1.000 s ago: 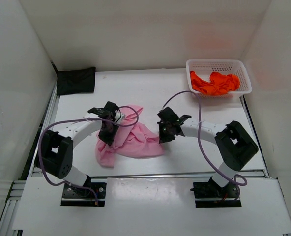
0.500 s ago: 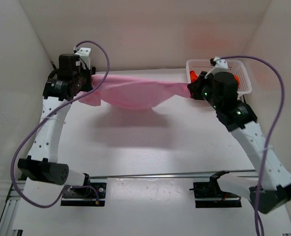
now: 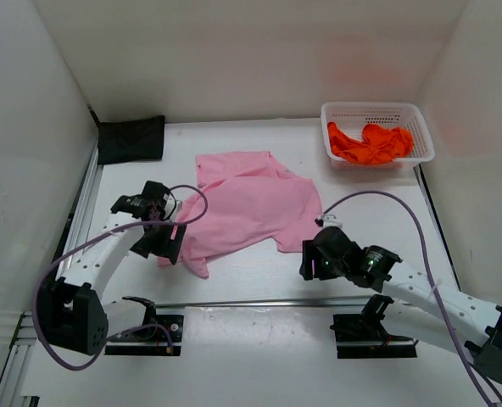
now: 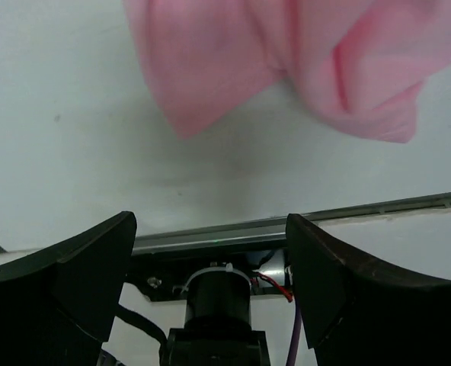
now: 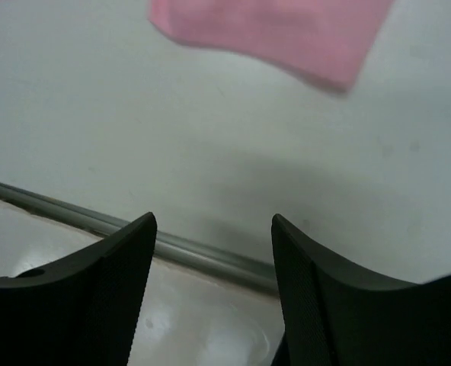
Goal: Fold and stack the t-shirts
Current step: Flatten out the tshirt
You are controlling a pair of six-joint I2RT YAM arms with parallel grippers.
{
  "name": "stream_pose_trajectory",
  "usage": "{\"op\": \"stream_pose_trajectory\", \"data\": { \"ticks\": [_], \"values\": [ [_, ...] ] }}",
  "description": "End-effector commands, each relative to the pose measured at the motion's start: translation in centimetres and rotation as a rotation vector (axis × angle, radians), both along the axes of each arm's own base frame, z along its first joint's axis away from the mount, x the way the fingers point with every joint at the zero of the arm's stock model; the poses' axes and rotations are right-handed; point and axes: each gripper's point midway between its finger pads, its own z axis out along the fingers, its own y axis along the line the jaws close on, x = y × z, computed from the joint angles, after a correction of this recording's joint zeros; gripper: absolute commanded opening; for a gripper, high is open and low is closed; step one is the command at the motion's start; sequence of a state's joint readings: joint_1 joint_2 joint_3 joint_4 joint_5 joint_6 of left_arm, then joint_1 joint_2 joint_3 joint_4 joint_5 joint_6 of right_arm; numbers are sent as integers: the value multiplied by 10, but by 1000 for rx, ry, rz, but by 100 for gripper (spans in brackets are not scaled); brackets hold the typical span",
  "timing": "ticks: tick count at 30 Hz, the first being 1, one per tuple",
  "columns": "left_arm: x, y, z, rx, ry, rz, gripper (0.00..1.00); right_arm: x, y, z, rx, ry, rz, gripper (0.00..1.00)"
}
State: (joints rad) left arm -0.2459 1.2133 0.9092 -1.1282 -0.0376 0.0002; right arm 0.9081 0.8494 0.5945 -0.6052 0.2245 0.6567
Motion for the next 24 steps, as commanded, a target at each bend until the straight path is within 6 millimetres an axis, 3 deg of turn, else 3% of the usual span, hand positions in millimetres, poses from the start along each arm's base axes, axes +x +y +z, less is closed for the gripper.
{"op": "stream_pose_trajectory", "data": {
  "ticks": [1,5,7,11,15,16,20,24],
  "values": [
    [6,13,15,-7,-105,64,91,-3,-9,7,68,2,-174,68],
    [23,31,12,11,-139,155,93,10,-13,29,132,-91,-233,72],
    [40,44,5,41,-161,207,94,20,-20,34,124,-132,-288,73],
    [69,58,-7,86,-149,249,94,35,-31,23,50,-106,-407,73],
    [77,56,-28,86,-76,244,92,62,-46,3,-69,-26,-536,72],
    [80,51,-30,60,-68,238,92,69,-40,2,-63,-15,-513,72],
    [78,33,-35,-40,-34,216,92,99,-33,-9,-57,27,-506,72],
    [63,27,-51,-65,35,211,91,111,-43,-39,-67,148,-557,71]
  ]
}}
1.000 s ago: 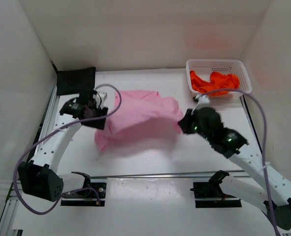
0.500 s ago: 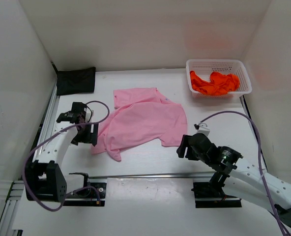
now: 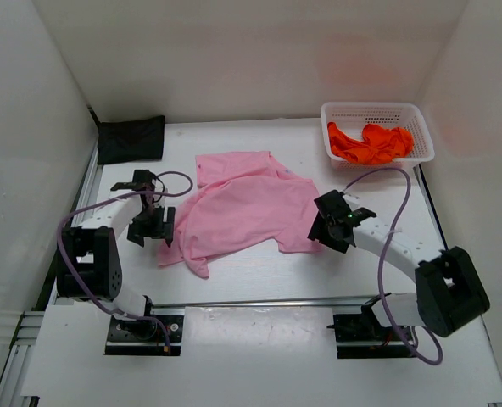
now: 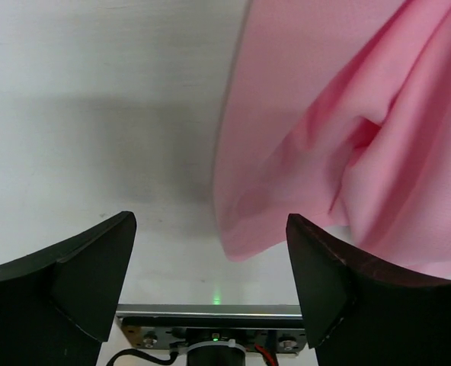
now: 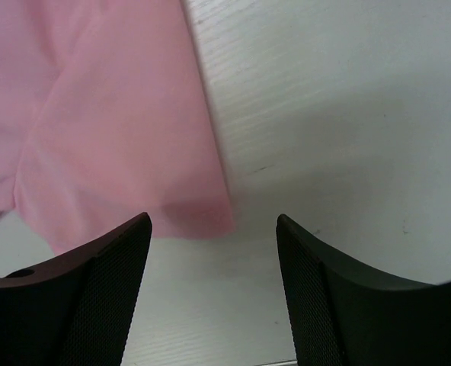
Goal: Fold and stack the t-shirts
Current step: Flatten out the tshirt
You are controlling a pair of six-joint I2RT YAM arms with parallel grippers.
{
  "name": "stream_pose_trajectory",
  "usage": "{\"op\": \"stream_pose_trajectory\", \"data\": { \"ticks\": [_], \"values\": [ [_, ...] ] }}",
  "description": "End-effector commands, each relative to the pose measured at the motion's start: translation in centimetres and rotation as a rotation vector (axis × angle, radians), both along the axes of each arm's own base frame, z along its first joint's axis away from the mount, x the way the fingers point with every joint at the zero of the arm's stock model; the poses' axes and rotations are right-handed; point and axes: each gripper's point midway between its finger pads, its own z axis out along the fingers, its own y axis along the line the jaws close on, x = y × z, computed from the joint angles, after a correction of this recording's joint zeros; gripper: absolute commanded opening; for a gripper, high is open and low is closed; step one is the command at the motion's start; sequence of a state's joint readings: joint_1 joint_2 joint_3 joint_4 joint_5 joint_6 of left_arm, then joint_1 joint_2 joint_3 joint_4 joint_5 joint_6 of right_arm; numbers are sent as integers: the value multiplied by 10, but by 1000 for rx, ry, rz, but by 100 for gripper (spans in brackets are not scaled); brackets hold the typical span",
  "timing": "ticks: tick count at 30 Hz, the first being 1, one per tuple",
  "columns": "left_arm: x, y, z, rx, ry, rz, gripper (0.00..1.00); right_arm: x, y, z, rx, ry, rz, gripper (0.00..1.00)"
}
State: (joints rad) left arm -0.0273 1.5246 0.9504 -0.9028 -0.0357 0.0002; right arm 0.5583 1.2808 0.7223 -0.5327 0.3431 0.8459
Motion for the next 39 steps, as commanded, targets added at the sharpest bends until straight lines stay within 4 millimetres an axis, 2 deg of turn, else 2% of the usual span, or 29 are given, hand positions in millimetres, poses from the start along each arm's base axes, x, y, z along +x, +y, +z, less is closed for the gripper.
{"op": "stream_pose_trajectory", "data": {
  "ticks": [1,3,4,7,8,9,11,12,13,14,15,17,18,19,20,21,22,25,26,27,28,29,30,31,32,35,36,38,39],
  "values": [
    [-1,-13,-4,-78,-4,-7,89,19,11,-3,92,11,15,70],
    [-6,-20,-10,-117,26,-11,84,19,11,-16,118,54,16,70],
    [-6,-24,-10,-129,27,-23,82,21,17,-17,141,53,38,68],
    [-9,-28,-20,-137,68,-30,66,19,26,-27,184,99,52,62],
    [-10,-29,-23,-146,80,-31,62,18,28,-32,180,110,62,57],
    [-11,-29,-24,-145,90,-30,51,15,31,-35,174,121,73,53],
    [-10,-36,-26,-180,92,-33,39,16,36,-38,189,137,81,37],
    [-10,-36,-26,-181,92,-33,20,14,37,-41,193,151,84,28],
    [-11,-36,-28,-180,101,-32,10,14,37,-43,194,160,72,22],
    [-4,-34,-27,-167,78,-33,10,12,38,-46,197,174,74,12],
    [-3,-30,-27,-148,78,-31,10,12,38,-46,201,175,64,7],
    [17,-15,-21,-77,14,-12,10,5,29,-48,196,188,42,0],
    [24,-5,-17,-45,-6,9,10,5,29,-43,205,169,45,0],
    [43,5,-7,-12,-60,27,10,-1,23,-45,203,175,35,0],
    [54,11,1,22,-92,33,10,-6,21,-45,201,179,34,0],
    [67,25,8,87,-127,56,10,-9,16,-40,202,168,35,0],
    [95,31,27,113,-205,66,10,-18,12,-43,193,179,43,0],
    [133,50,57,196,-301,106,10,-29,4,-37,186,160,49,0],
    [157,54,73,217,-353,118,13,-38,0,-40,175,175,57,0],
    [167,58,80,238,-373,127,18,-41,4,-37,182,157,79,0],
    [175,66,86,282,-387,145,34,-45,8,-36,197,163,98,0],
    [188,70,91,305,-405,156,43,-46,10,-34,200,156,111,0],
    [192,75,93,328,-410,165,54,-51,14,-33,198,158,134,0],
    [194,79,98,352,-420,175,62,-51,14,-33,198,158,134,0],
    [191,75,100,350,-424,167,71,-51,16,-31,197,161,144,0],
    [170,66,103,298,-419,147,80,-48,18,-23,207,138,148,0],
    [148,62,102,281,-397,137,84,-44,20,-18,216,119,150,0],
    [112,50,90,220,-306,105,84,-41,20,-13,207,109,155,0],
    [84,46,79,197,-245,91,84,-37,22,-9,213,96,157,0]
  ]
}}
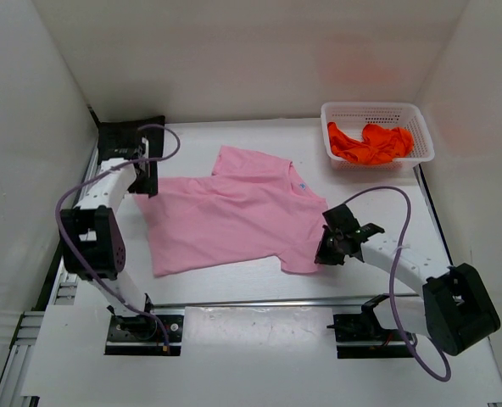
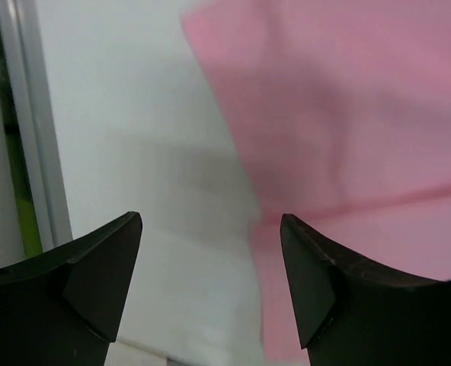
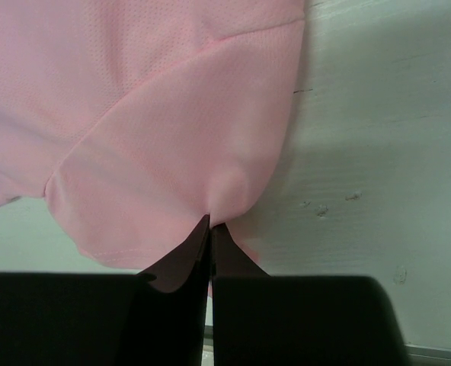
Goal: Fold and stack the t-shirts
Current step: Flatten out the tshirt
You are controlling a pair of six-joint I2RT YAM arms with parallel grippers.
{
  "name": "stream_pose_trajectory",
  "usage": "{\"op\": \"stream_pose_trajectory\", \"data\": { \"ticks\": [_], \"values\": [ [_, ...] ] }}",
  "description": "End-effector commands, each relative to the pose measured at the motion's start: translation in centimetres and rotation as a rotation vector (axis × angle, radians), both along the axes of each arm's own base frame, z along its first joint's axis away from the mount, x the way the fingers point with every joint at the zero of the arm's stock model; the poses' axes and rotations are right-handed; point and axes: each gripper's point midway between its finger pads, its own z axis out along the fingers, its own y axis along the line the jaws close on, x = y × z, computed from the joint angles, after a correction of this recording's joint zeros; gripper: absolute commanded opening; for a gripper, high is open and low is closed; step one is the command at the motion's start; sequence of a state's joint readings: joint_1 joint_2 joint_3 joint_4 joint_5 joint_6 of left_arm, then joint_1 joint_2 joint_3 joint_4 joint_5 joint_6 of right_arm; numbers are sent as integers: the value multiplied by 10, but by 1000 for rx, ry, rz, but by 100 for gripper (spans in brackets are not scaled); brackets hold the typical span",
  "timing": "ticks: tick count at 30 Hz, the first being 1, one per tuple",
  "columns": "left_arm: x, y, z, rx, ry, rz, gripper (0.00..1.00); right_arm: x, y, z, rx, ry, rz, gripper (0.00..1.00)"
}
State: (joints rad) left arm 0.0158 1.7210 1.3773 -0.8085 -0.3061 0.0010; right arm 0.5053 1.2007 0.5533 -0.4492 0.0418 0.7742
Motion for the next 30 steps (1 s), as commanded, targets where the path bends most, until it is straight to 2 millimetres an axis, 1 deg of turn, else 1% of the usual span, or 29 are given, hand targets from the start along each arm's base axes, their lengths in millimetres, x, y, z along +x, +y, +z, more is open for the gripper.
{"op": "stream_pose_trajectory", "data": {
  "ticks": [1,2,3,4,6,7,10,12,14,15,17,19,20,21,22,23,24,25,26,27,28,29,30],
  "values": [
    [-76,-19,-3,-89,134,-41,84,12,4,20,-1,-50,24,0],
    [-101,-28,-13,-142,217,-55,84,10,2,19,-5,-42,24,0],
    [-117,-35,-18,-163,250,-69,84,11,1,19,-14,-46,20,0],
    [-146,-42,-37,-186,341,-82,84,11,1,19,-14,-46,20,0],
    [-171,-55,-51,-209,410,-121,86,11,1,19,-21,-50,25,0],
    [-187,-58,-62,-218,463,-130,87,8,0,15,-26,-41,25,0],
    [-193,-60,-74,-216,486,-137,89,7,-3,16,-34,-44,22,0],
    [-194,-60,-78,-217,510,-134,89,7,-2,18,-30,-52,21,0],
    [-203,-61,-85,-228,548,-132,89,7,-4,20,-36,-58,18,0],
    [-203,-63,-85,-240,548,-134,89,8,-6,20,-43,-62,14,0],
    [-209,-63,-91,-241,568,-131,89,5,-7,20,-42,-64,14,0],
    [-210,-65,-96,-256,573,-133,89,6,-9,20,-52,-69,9,0],
    [-215,-67,-99,-267,594,-132,87,5,-12,19,-61,-74,4,0],
    [-218,-68,-105,-278,611,-131,82,5,-12,19,-61,-74,4,0],
    [-217,-70,-108,-287,611,-133,78,5,-12,19,-61,-74,4,0],
    [-223,-70,-112,-287,640,-128,70,5,-12,19,-61,-74,4,0],
    [-223,-73,-112,-304,640,-130,52,3,-13,18,-65,-66,4,0],
    [-224,-79,-113,-329,650,-141,41,3,-13,18,-65,-66,4,0],
    [-228,-81,-114,-340,659,-141,29,3,-13,18,-65,-66,4,0],
    [-227,-81,-112,-340,648,-143,17,3,-13,18,-65,-66,4,0],
    [-228,-81,-110,-340,647,-143,10,-4,-13,18,-65,-45,19,0],
    [-232,-75,-107,-308,660,-137,10,-7,-15,18,-70,-37,19,0],
    [-231,-71,-101,-289,639,-138,10,-12,-18,18,-78,-23,20,0]
  ]
}}
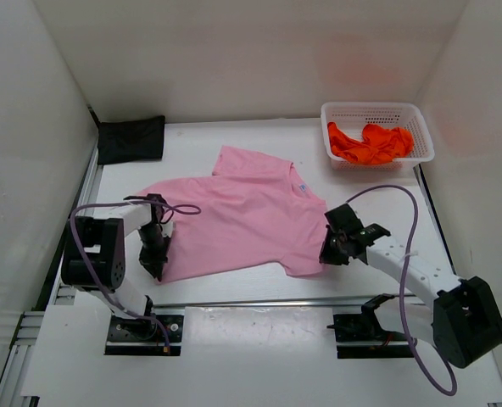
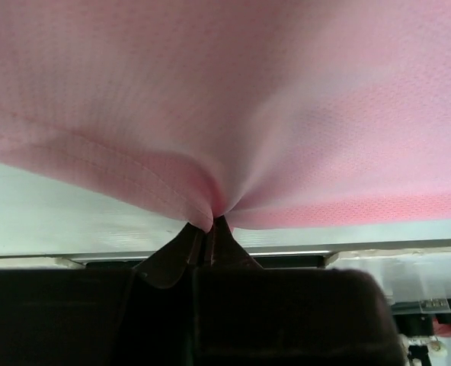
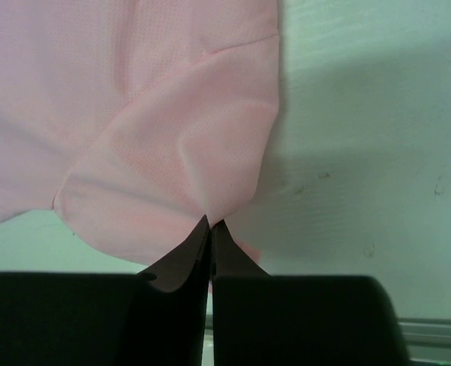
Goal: Fold and stack the t-shirts
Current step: Flatten out the tshirt
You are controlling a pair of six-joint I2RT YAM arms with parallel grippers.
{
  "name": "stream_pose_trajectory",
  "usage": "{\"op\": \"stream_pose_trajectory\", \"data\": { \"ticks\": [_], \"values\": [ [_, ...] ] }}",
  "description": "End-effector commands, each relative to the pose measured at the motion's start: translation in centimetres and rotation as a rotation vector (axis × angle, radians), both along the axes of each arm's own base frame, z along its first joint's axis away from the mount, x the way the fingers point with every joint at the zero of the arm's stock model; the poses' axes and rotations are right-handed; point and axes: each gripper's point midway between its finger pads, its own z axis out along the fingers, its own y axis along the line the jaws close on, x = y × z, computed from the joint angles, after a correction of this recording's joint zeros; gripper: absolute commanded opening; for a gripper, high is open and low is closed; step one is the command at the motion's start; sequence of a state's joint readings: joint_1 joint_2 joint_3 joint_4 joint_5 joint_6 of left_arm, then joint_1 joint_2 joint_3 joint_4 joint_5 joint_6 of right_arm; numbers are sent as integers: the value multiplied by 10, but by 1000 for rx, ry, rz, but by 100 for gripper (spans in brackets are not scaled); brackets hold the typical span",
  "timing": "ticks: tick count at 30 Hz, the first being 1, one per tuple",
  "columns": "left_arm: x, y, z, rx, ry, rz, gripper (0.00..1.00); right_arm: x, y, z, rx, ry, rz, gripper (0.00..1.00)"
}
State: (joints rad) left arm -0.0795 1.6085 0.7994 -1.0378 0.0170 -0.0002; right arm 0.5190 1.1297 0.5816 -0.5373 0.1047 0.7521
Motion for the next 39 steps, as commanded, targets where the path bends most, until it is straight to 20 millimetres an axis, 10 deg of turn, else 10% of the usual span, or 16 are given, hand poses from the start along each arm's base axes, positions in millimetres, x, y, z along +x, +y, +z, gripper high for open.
{"op": "stream_pose_trajectory", "data": {
  "ticks": [1,4,10,15,16,18,19,20,23,25,28,33,39],
  "values": [
    [8,9,11,39,-87,2,10,-26,-10,5,-39,53,18,0],
    [13,47,40,242,-197,-15,10,-54,-10,14,-34,87,4,0],
    [-1,42,53,205,-187,-11,10,-81,4,8,59,78,10,0],
    [58,24,65,117,-193,12,10,2,8,42,-41,-57,53,0],
    [111,19,89,96,-280,19,10,48,28,101,8,-194,76,0],
    [170,12,128,67,-401,27,10,101,23,131,-82,-200,109,0],
    [229,13,182,59,-575,43,10,147,34,217,-20,-380,87,0],
    [256,15,215,56,-682,57,10,172,20,227,-59,-359,42,0],
    [312,21,333,56,-1103,89,10,213,5,344,21,-631,-46,0],
    [312,25,356,95,-1222,105,10,217,-1,381,58,-768,-79,0],
    [289,10,333,87,-1256,76,10,196,-9,386,111,-859,-101,0],
    [242,0,265,71,-1043,26,10,164,0,299,113,-696,-57,0],
    [167,4,177,72,-778,-2,10,69,7,180,129,-490,-56,0]
  ]
}}
